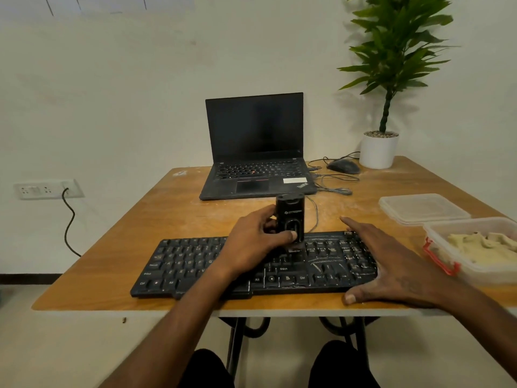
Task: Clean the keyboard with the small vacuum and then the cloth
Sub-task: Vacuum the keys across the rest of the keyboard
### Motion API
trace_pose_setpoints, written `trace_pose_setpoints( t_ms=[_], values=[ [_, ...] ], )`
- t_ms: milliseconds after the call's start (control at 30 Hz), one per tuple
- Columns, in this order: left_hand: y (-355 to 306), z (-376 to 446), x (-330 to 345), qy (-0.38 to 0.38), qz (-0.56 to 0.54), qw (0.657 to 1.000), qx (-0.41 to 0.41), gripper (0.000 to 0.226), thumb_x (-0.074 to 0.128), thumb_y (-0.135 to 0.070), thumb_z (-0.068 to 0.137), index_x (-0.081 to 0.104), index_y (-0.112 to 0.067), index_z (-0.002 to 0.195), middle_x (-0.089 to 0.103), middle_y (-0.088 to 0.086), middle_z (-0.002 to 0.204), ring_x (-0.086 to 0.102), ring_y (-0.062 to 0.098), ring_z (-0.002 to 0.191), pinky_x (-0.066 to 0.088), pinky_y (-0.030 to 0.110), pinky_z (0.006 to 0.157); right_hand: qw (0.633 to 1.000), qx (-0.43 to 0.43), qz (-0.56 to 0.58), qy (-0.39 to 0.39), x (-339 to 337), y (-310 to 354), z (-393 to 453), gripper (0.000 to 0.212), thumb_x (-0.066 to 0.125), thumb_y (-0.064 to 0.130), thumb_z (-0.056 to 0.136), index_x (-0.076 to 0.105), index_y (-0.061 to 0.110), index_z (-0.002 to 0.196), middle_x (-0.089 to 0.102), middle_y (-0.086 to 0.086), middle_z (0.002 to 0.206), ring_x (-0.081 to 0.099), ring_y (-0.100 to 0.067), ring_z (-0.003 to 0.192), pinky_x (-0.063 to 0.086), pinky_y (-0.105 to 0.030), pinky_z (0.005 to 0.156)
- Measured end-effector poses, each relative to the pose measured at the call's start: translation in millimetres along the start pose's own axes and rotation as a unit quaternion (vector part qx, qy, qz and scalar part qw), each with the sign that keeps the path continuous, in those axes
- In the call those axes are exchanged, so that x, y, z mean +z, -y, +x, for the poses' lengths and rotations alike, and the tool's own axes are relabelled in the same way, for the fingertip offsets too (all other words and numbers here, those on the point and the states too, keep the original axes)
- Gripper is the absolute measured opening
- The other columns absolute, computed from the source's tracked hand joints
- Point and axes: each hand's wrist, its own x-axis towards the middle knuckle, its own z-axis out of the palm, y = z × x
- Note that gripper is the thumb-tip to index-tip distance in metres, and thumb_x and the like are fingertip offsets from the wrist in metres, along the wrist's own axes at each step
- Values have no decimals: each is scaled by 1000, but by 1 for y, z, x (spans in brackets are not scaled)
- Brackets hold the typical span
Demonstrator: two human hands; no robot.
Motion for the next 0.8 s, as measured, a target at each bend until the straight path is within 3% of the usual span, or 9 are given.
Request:
trace_pose_setpoints(
  t_ms=[300,433,533,667,800],
  values=[
    [13,-31,-43,-33,1,999,-41,50,78,-29,91,55,-46,132,73,-10,126,71,5,113,58,32,96,1000,-1,1,-6,1,-1,0,134,73,91,47,-6,59,150,17,19,161,28,-6,142,32,-38,116],
    [2,-24,-20,-4,12,1000,-12,47,77,-28,93,55,-49,130,75,-14,115,73,-2,102,58,19,88,1000,-1,3,-5,0,0,-1,134,74,90,48,-5,57,151,18,20,160,28,-3,138,31,-33,115],
    [-5,-17,-2,8,-2,1000,-1,51,78,-28,93,57,-39,139,76,-12,119,72,-2,103,59,23,89,1000,1,-1,-2,1,0,0,134,73,91,48,-5,56,152,17,18,161,27,-4,140,31,-35,116],
    [-5,-22,-2,10,-3,1000,0,50,78,-27,93,54,-51,129,74,-20,114,71,-4,106,59,18,88,1000,0,-3,2,1,-1,0,134,72,91,48,-6,56,151,16,17,162,26,-1,137,31,-34,115],
    [4,-37,-30,-15,23,999,-19,53,76,-28,94,50,-48,135,73,-20,114,71,-5,102,59,18,84,1000,4,-4,1,1,0,1,133,72,92,47,-6,59,149,14,18,162,26,-7,143,32,-40,117]
  ],
)
